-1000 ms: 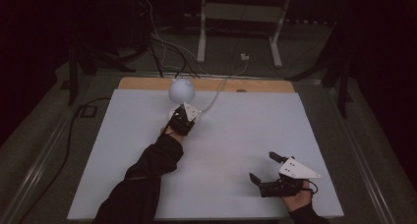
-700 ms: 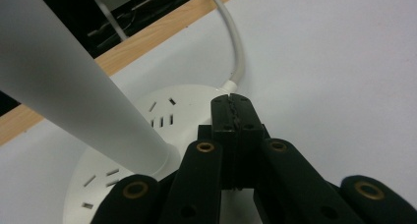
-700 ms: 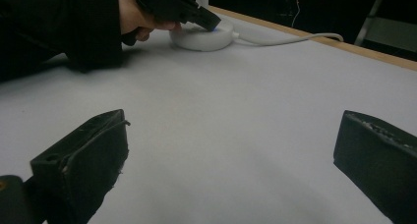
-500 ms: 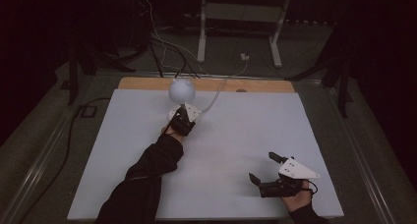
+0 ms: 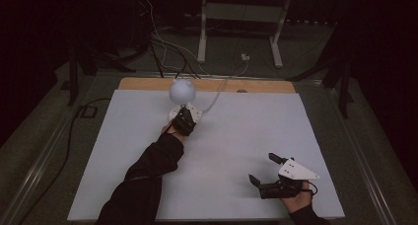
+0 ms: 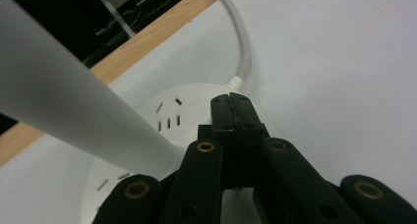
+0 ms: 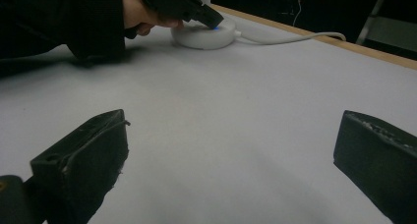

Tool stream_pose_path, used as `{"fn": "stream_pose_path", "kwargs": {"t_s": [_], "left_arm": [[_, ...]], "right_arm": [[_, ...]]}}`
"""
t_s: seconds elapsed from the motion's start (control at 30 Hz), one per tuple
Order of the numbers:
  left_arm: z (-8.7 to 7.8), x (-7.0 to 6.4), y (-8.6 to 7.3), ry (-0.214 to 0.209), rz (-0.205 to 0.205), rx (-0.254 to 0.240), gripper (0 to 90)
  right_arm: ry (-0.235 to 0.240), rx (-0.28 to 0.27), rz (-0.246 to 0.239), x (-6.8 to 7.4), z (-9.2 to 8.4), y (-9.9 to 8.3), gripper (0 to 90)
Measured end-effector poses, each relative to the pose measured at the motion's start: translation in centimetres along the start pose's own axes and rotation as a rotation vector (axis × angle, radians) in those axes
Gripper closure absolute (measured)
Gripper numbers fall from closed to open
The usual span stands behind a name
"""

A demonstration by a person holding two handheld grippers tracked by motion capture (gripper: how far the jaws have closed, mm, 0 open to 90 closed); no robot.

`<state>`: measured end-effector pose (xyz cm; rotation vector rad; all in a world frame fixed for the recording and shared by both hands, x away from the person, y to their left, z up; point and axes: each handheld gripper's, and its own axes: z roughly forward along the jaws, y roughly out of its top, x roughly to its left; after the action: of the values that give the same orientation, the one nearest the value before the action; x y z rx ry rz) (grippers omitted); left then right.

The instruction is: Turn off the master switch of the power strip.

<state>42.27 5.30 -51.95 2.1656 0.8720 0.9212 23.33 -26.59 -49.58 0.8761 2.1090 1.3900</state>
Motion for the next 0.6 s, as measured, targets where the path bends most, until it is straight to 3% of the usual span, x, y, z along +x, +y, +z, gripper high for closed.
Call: {"fn": "stream_pose_path", "kwargs": {"t_s": [0.1,0.17,0.2,0.23,0.33,0.4,0.47,0.57,0.6], "left_arm": [[0.01,-0.12,0.06,0.005,0.021,0.004,90.0],[0.12,0.02,0.2,-0.005,0.005,0.02,90.0],[0.1,0.06,0.29,-0.009,0.018,0.029,90.0],[0.11,0.19,0.35,-0.017,0.001,0.033,90.0],[0.08,-0.19,0.51,0.007,0.052,0.044,90.0],[0.1,-0.24,0.53,0.011,0.046,0.043,90.0],[0.07,-0.37,0.65,0.018,0.069,0.05,90.0],[-0.1,-0.21,0.76,-0.013,0.028,0.047,90.0],[-0.21,-0.37,0.75,-0.012,0.034,0.042,90.0]], "right_arm": [[0.0,-0.002,0.0,-0.01,-0.02,0.01,0.3],[0.0,-0.002,0.001,-0.02,-0.02,0.0,0.3],[0.0,-0.002,0.001,-0.02,-0.02,0.01,0.3],[0.0,-0.002,0.0,0.0,-0.01,0.02,0.3],[0.0,-0.004,-0.002,0.04,-0.02,0.04,0.3],[0.0,-0.001,-0.004,0.03,-0.01,0.02,0.3],[0.001,0.001,-0.001,0.02,0.01,0.0,0.3],[-0.001,0.0,0.002,-0.01,0.0,-0.01,0.3],[-0.001,0.0,0.002,-0.01,0.0,-0.01,0.3]]}}
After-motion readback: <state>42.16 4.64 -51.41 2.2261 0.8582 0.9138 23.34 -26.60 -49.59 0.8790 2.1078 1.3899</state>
